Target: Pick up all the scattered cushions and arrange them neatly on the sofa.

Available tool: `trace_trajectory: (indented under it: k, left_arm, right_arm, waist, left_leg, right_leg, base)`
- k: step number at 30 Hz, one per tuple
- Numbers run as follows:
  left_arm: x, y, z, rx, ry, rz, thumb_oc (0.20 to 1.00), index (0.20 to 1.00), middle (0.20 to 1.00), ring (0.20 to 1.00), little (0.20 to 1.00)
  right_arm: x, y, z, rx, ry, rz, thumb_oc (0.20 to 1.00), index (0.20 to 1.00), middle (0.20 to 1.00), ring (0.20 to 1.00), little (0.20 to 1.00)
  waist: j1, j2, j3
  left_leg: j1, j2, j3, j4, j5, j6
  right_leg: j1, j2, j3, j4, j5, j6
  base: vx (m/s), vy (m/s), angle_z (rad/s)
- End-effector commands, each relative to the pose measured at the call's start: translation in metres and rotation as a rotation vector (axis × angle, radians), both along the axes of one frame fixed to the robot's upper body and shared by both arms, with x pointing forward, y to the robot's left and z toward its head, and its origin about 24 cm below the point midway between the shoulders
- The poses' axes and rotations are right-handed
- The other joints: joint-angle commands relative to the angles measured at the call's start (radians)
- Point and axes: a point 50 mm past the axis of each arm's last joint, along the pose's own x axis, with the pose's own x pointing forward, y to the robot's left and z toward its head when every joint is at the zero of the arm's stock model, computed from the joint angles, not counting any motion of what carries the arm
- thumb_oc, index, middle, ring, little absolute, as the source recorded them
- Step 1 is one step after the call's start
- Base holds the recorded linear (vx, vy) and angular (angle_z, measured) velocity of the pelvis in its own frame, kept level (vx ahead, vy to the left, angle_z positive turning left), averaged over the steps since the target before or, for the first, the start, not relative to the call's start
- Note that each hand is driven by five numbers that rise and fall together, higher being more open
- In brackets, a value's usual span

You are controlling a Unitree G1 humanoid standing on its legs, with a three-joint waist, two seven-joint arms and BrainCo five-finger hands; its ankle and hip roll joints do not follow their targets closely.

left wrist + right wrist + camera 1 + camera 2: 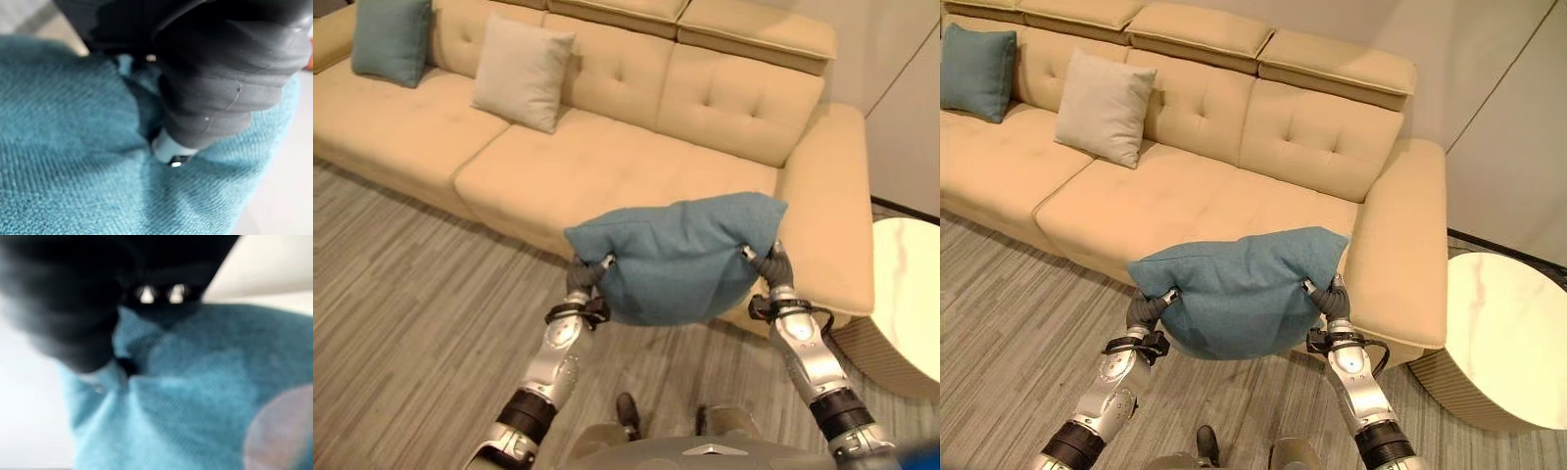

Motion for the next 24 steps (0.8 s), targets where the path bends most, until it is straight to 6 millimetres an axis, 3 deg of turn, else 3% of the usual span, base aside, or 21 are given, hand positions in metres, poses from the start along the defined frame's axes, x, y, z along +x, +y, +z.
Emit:
trace_trajectory:
  k: [1,4,7,8,9,10,11,14,16,18,24]
  left_arm:
    - [0.015,-0.035,0.041,-0.014,-0.233,-0.158,0.200,0.200,0.200,0.200,0.200]
    - [0.015,-0.037,0.041,-0.005,-0.238,-0.178,0.200,0.200,0.200,0.200,0.200]
    - [0.013,-0.041,0.038,-0.039,-0.229,-0.186,0.200,0.200,0.200,0.200,0.200]
    - [0.010,-0.045,0.034,-0.056,-0.212,-0.199,0.200,0.200,0.200,0.200,0.200]
    - [0.010,-0.045,0.034,-0.056,-0.212,-0.199,0.200,0.200,0.200,0.200,0.200]
    - [0.009,-0.045,0.033,-0.060,-0.207,-0.198,0.200,0.200,0.200,0.200,0.200]
    - [0.008,-0.045,0.031,-0.076,-0.191,-0.192,0.200,0.200,0.200,0.200,0.200]
    - [0.005,-0.044,0.027,-0.078,-0.173,-0.193,0.200,0.200,0.200,0.200,0.200]
    - [0.004,-0.042,0.027,-0.073,-0.168,-0.186,0.200,0.200,0.200,0.200,0.200]
    - [0.004,-0.038,0.030,-0.068,-0.183,-0.175,0.200,0.200,0.200,0.200,0.200]
    - [0.001,-0.036,0.029,-0.057,-0.184,-0.180,0.200,0.200,0.200,0.200,0.200]
  right_arm:
    - [0.020,0.007,0.055,0.043,-0.285,0.040,0.200,0.200,0.200,0.200,0.200]
    - [0.019,0.005,0.055,0.042,-0.286,0.041,0.200,0.200,0.200,0.200,0.200]
    - [0.014,-0.004,0.051,0.035,-0.273,0.023,0.200,0.200,0.200,0.200,0.200]
    - [0.011,-0.012,0.051,0.026,-0.268,0.008,0.200,0.200,0.200,0.200,0.200]
    - [0.011,-0.012,0.050,0.026,-0.267,0.008,0.200,0.200,0.200,0.200,0.200]
    - [0.011,-0.013,0.051,0.026,-0.271,0.005,0.200,0.200,0.200,0.200,0.200]
    - [0.010,-0.016,0.050,0.025,-0.260,-0.008,0.200,0.200,0.200,0.200,0.200]
    - [0.009,-0.019,0.048,0.017,-0.251,-0.012,0.200,0.200,0.200,0.200,0.200]
    - [0.009,-0.019,0.048,0.024,-0.248,-0.022,0.200,0.200,0.200,0.200,0.200]
    - [0.012,-0.018,0.047,0.036,-0.246,-0.034,0.200,0.200,0.200,0.200,0.200]
    - [0.012,-0.018,0.047,0.019,-0.247,-0.034,0.200,0.200,0.200,0.200,0.200]
  waist:
    - [-0.027,-0.016,-0.030]
    - [-0.033,-0.029,-0.031]
    - [-0.050,-0.031,-0.053]
    - [-0.070,-0.042,-0.058]
    - [-0.071,-0.039,-0.059]
    - [-0.070,-0.045,-0.054]
    - [-0.059,-0.053,-0.046]
    - [-0.046,-0.061,-0.053]
    - [-0.028,-0.058,-0.055]
    - [0.006,-0.047,-0.046]
    - [0.024,-0.025,-0.064]
  left_leg:
    - [0.038,-0.002,-0.129,0.030,-0.060,-0.066]
    - [0.057,-0.023,-0.159,0.047,-0.085,-0.068]
    - [0.057,-0.017,-0.146,0.115,-0.133,-0.100]
    - [0.013,0.022,-0.098,0.272,-0.124,-0.135]
    - [0.006,0.026,-0.099,0.284,-0.130,-0.136]
    - [-0.040,0.036,-0.091,0.386,-0.107,-0.156]
    - [-0.099,0.060,-0.075,0.445,-0.094,-0.153]
    - [-0.137,0.065,-0.069,0.395,-0.119,-0.128]
    - [-0.169,0.068,-0.082,0.312,-0.076,-0.124]
    - [-0.224,0.069,-0.120,0.198,0.027,-0.142]
    - [-0.173,0.062,-0.141,0.115,0.043,-0.135]
  right_leg:
    - [0.025,0.043,-0.044,-0.231,0.203,0.007]
    - [0.055,0.032,-0.058,-0.279,0.219,0.007]
    - [0.103,0.039,-0.058,-0.298,0.206,-0.016]
    - [0.145,0.033,-0.067,-0.313,0.195,-0.035]
    - [0.145,0.036,-0.069,-0.313,0.195,-0.036]
    - [0.161,0.035,-0.074,-0.321,0.194,-0.046]
    - [0.187,0.033,-0.084,-0.337,0.176,-0.059]
    - [0.207,0.032,-0.083,-0.352,0.165,-0.057]
    - [0.223,0.039,-0.075,-0.358,0.153,-0.055]
    - [0.261,0.062,-0.053,-0.362,0.127,-0.059]
    - [0.303,0.059,-0.028,-0.334,0.085,-0.049]
  base:
    - [0.20,-0.071,0.48]
    - [0.21,-0.074,0.63]
    - [0.26,-0.123,0.58]
    - [0.14,-0.098,0.39]
    - [0.18,-0.136,0.40]
    - [0.12,-0.115,0.60]
    - [0.18,-0.134,0.45]
    - [0.15,-0.045,0.04]
    - [0.21,0.005,-0.06]
    - [0.28,0.064,-0.20]
    - [0.21,0.101,-0.38]
